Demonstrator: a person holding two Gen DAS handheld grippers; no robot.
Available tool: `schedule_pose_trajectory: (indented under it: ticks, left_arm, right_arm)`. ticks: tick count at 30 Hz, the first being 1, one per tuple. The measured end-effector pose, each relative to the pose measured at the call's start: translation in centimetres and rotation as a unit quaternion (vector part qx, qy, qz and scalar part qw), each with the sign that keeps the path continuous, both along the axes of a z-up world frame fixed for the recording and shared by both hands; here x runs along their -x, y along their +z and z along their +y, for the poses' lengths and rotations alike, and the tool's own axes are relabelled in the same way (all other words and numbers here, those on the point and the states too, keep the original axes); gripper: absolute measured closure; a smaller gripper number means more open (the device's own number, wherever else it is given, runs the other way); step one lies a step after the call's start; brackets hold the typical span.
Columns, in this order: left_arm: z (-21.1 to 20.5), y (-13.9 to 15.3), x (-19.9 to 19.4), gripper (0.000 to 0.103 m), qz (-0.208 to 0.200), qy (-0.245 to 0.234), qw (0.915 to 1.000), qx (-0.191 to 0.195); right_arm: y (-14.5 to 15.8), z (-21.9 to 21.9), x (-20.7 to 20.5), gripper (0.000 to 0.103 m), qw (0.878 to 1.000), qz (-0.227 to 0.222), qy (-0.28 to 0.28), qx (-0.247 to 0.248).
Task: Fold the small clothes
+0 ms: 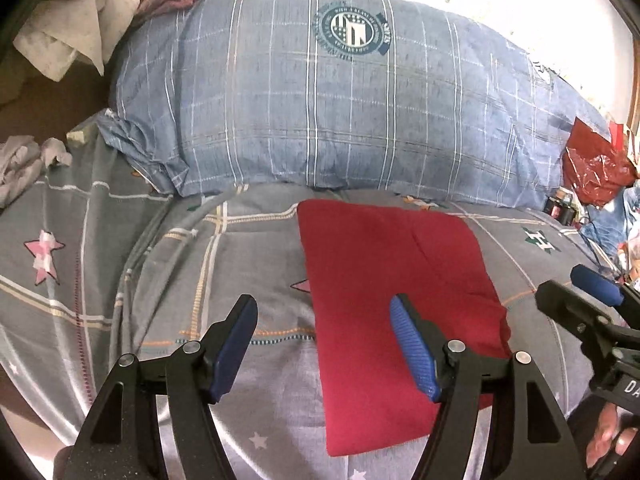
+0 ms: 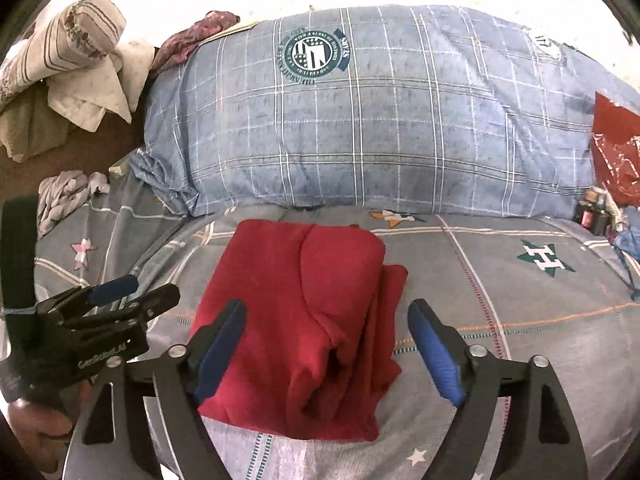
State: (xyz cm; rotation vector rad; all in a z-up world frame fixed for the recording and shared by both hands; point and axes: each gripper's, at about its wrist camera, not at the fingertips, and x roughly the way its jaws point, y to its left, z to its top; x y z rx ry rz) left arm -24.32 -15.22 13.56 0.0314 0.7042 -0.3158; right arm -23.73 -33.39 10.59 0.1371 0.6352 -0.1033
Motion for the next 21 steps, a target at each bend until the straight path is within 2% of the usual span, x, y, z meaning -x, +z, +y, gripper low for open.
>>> schedule_pose_trajectory:
  ticks: [21]
  left_arm:
    - [1.05, 0.27, -0.28, 0.034, -0.014, 0.008, 0.9999, -0.004]
  right_arm:
    - [-0.61, 0.33, 0.14, 0.014, 1.0, 0.017, -0.013, 0.001]
